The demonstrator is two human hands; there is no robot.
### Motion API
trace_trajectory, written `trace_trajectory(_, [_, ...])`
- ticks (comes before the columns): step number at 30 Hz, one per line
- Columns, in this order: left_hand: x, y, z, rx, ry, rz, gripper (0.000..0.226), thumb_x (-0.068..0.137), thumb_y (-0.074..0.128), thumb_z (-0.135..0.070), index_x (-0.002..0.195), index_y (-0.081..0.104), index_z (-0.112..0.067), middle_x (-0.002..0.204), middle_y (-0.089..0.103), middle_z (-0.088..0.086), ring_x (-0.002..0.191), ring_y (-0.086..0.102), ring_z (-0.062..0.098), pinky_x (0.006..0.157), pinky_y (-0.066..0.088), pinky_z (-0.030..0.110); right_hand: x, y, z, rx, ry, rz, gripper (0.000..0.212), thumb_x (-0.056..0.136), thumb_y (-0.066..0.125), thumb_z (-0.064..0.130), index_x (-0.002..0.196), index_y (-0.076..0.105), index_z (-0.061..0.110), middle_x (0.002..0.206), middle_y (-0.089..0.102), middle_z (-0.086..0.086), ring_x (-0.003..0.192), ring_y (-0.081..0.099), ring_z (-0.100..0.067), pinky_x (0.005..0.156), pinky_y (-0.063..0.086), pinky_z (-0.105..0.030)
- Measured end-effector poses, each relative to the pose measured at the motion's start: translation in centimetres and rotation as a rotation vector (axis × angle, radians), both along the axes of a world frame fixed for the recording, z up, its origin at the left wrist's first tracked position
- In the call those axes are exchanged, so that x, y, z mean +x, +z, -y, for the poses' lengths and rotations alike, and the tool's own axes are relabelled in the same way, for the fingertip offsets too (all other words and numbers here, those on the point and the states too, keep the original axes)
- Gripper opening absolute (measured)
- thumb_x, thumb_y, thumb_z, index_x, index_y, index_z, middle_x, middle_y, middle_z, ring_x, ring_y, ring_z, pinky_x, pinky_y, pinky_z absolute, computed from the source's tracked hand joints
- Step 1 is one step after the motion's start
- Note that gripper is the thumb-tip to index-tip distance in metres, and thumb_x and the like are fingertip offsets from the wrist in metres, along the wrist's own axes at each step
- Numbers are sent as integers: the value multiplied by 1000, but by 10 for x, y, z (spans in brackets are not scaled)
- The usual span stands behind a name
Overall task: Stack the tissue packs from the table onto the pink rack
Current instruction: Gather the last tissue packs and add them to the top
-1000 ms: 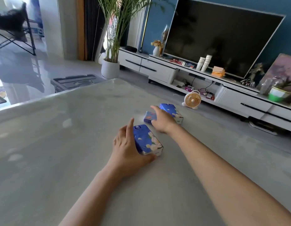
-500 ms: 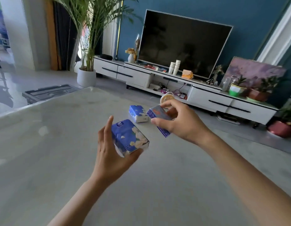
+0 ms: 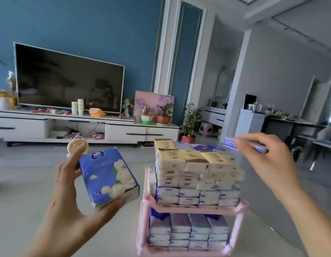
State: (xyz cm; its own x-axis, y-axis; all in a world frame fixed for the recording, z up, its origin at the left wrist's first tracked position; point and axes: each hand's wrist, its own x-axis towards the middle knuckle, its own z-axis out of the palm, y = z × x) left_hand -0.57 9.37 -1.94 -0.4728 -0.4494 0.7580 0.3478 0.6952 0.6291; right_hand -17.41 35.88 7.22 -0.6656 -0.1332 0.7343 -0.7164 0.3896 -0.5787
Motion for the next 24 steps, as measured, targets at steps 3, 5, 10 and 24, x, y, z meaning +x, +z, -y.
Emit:
trace_trajectory(3, [-31,-1,-21,18,-39,-57,103,40,62,-86,131,26,-53,130,41,-24,114,43,-13,91,34,0,-36,-9,-28,-66,-77,69,13,83,66,31,76,64,20,88,66,0,79,54,10,64,35,-1])
trace_trajectory(5, [-44,-7,-32,-27,-65,-74,101,38,65,-84,128,29,-56,128,39,-32,114,40,-17,92,32,-1,-55,-21,-32,-49,-98,138,14,85,62,28,73,61,21,90,65,-7,83,58,-6,67,39,-14])
trace_trajectory(10, [-60,-8,-30,-20,-121,7,102,28,64,-87,121,42,-53,124,49,-24,110,44,-16,87,32,-1,-68,-38,-23,64,-243,164,23,86,53,42,83,59,20,99,54,-7,75,55,-18,66,37,-28])
trace_trajectory(24, [-54,-13,-42,-99,-31,-16,110,36,67,-82,133,30,-47,123,45,-17,105,48,-9,87,41,6,-40,-33,-22,108,136,386,31,92,32,44,108,59,42,104,44,3,106,42,-10,87,33,-28])
